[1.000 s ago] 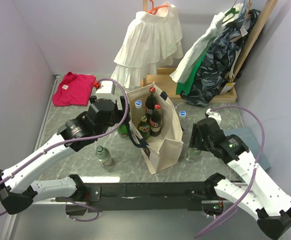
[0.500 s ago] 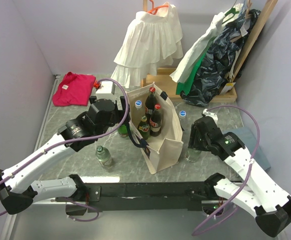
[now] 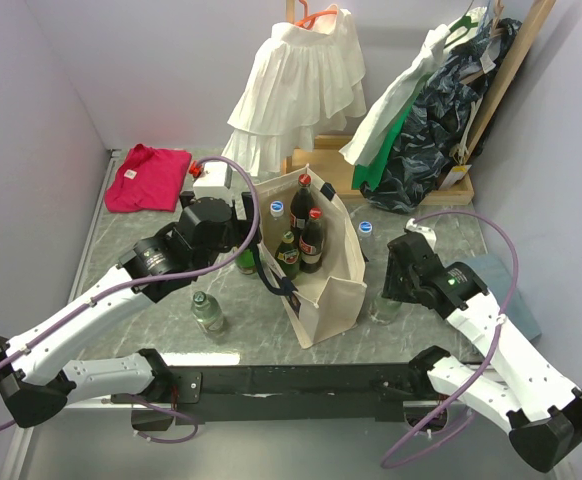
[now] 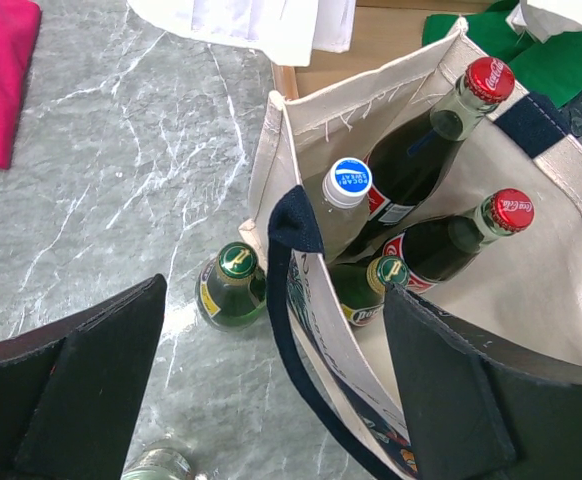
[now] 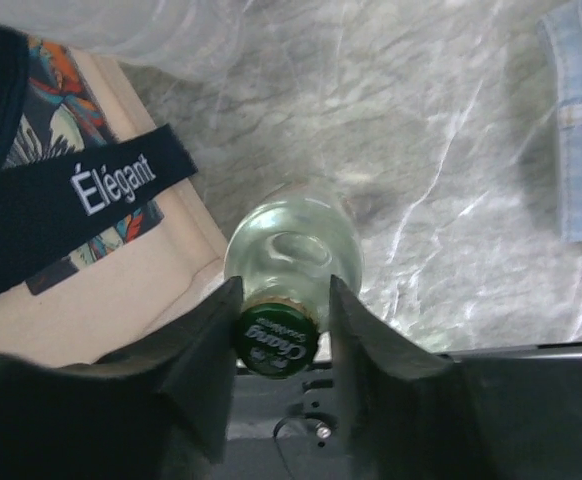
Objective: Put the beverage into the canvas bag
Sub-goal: Pick up the drink from the center of the board.
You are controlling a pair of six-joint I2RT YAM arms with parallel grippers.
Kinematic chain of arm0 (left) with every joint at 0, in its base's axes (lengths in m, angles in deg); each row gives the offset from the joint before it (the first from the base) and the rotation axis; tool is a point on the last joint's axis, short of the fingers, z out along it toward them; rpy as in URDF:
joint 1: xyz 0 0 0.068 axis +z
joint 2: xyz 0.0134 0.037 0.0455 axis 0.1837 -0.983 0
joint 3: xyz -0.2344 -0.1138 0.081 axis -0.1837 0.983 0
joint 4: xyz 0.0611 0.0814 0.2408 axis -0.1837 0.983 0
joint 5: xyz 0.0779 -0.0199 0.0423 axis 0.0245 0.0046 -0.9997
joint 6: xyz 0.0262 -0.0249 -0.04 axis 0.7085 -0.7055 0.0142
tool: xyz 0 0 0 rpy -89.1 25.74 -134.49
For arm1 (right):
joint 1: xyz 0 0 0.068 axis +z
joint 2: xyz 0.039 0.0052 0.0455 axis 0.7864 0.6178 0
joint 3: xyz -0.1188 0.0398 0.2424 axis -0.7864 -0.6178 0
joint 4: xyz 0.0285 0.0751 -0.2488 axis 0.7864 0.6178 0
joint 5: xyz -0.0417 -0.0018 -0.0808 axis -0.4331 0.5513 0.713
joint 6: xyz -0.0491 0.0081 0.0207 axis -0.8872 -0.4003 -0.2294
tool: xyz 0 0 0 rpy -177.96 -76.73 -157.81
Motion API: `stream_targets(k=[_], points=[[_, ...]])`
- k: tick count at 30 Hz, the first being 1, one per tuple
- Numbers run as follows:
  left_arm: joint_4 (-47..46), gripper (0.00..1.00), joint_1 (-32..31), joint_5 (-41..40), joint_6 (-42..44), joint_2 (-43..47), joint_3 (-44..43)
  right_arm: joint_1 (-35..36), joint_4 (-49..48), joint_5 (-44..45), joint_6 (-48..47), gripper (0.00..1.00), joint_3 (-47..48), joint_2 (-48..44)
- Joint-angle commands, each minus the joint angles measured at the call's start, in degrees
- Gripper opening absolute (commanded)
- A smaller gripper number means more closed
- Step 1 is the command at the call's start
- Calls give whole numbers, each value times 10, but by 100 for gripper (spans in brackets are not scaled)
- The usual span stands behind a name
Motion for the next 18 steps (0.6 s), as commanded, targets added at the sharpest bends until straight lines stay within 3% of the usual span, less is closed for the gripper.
stream_targets(k=[1,5,18], points=[[-21,95,-1,-9,10,1,-4,-3,1,-3,8,36,14,1],[-21,95,-1,-10,10,1,-4,-3,4,-3,8,2,14,-2],[-20,95,-1,-12,8,5,0,-3,3,0,4,0,23,-3]])
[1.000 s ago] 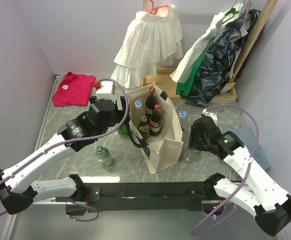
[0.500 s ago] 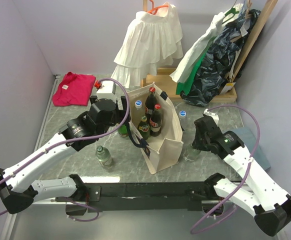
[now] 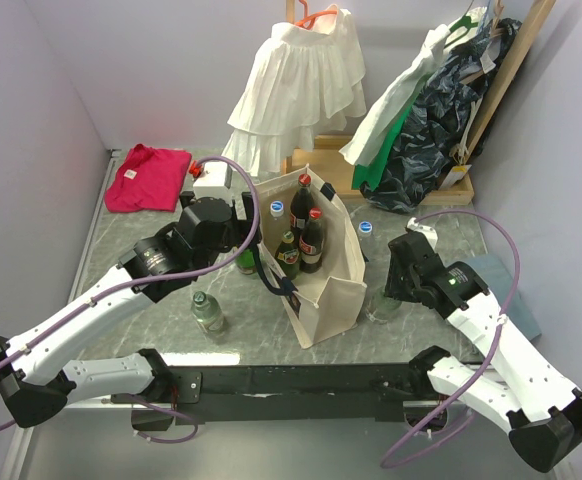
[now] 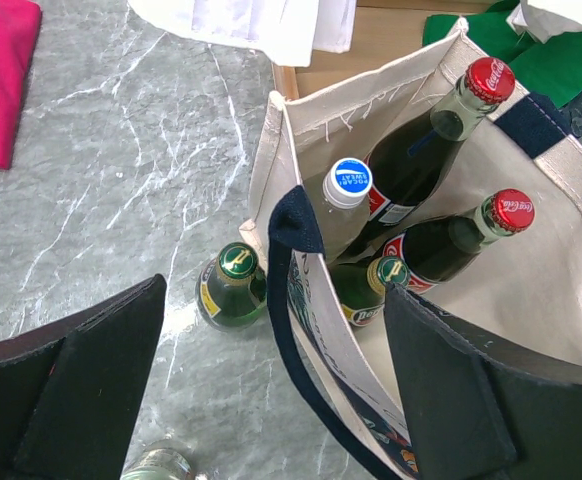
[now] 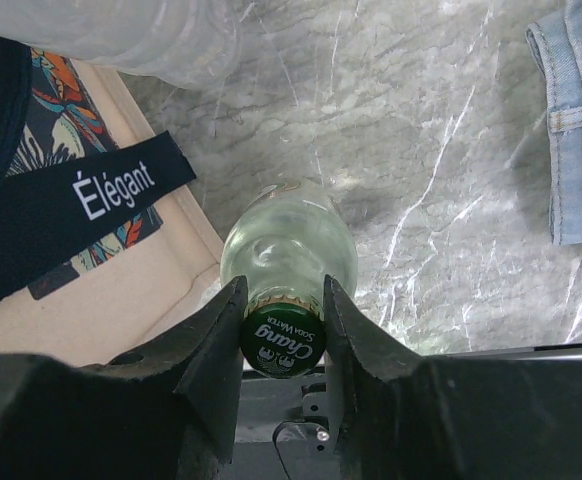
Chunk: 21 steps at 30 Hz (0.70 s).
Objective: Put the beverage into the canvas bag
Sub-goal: Pick up the drink from the center of the board.
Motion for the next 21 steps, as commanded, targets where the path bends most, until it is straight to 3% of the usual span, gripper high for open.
stream_targets(k=[1,21], points=[[-18,95,-1,-11,8,6,0,-2,2,-11,3,0,21,-3],[-6,97,-1,-11,5,3,-2,-2,14,10,-8,0,57,-3]])
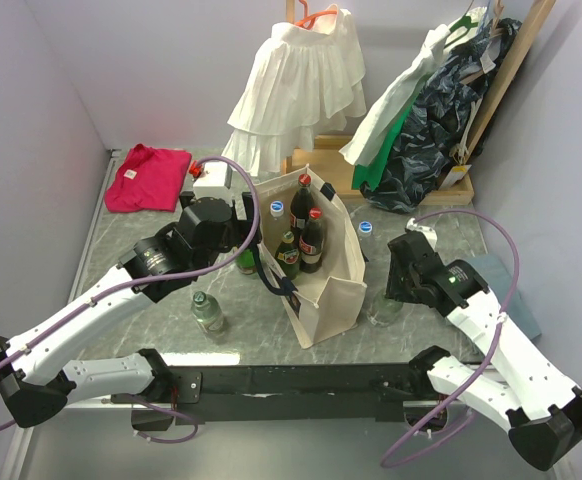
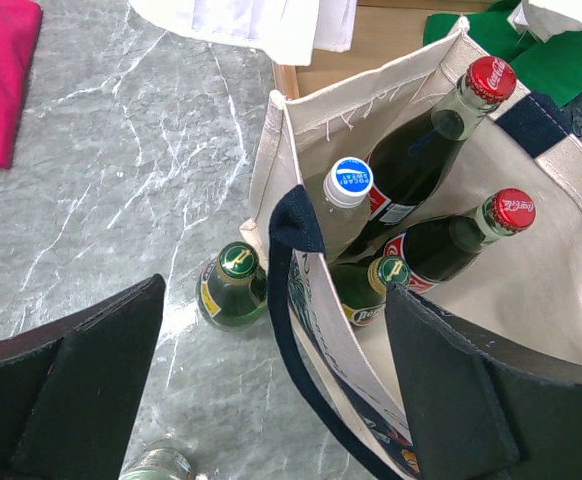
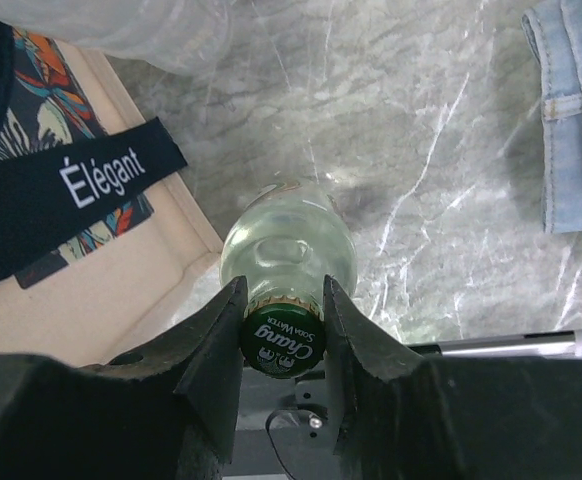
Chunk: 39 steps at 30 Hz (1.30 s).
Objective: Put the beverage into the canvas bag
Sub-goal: Pick up the drink from the center of the board.
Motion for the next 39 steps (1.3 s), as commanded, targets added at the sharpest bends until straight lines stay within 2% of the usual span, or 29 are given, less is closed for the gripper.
stream_targets(k=[1,10,11,26,31,35,39], points=[[-6,97,-1,-11,5,2,-3,-2,-5,11,-6,0,52,-9],[-12,100,-1,-14,8,9,1,-3,18,26,-13,0,100,-12],[-13,97,-1,-14,9,8,2,-2,22,27,-14,0,105,-11],[-18,97,15,18,19,18,7,-2,63,58,-39,0,215,1],[20,97,16,70,33,-7,-11,-3,72,65,-43,0,244,8],[85,99,15,113,23,-33,-41,-3,81,71,-48,0,275,15],[121,91,16,178,1,-39,-46,-3,92,82,-52,0,305,26]])
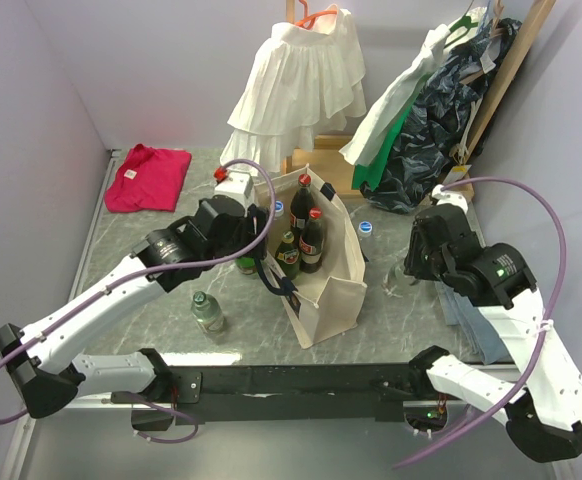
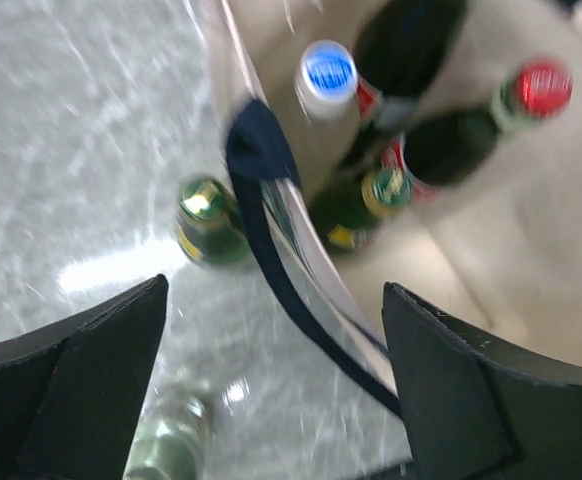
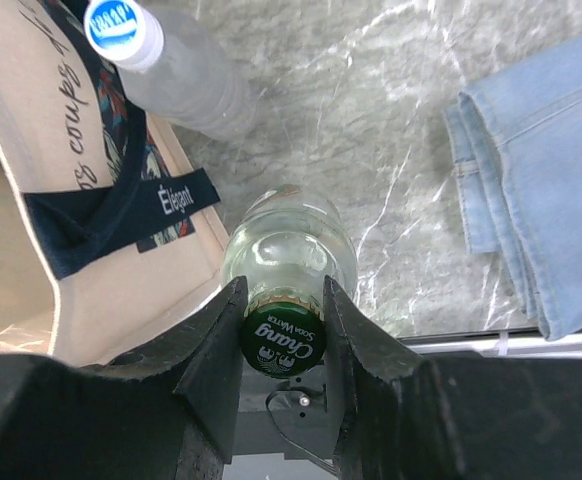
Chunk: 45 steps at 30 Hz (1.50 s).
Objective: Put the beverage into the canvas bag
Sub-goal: Pick up the drink from the center of the board, then place the drink in the canvas bag.
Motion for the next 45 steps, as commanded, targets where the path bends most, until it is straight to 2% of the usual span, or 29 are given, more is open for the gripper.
stream_targets(k=[1,5,12,17,24,31,39,45], points=[[52,89,1,100,-28,2,-26,-3,-31,40,-10,0,67,1],[51,84,1,164,-42,8,-19,-3,-32,44,-14,0,79,6],[58,76,1,196,-53,17,-9,-3,-34,46,-20,0,97,17],[73,63,0,194,-48,24,4,-2,-26,55,-30,0,138,31],[96,58,0,171,-44,38,20,-3,-20,59,-42,0,180,49],[85,40,0,187,-55,49,41,-2,-19,55,-59,0,241,72],[64,30,0,202,-58,44,41,-2,-24,37,-88,0,338,113],[52,11,0,206,-52,25,26,-3,-11,6,-103,0,433,166]])
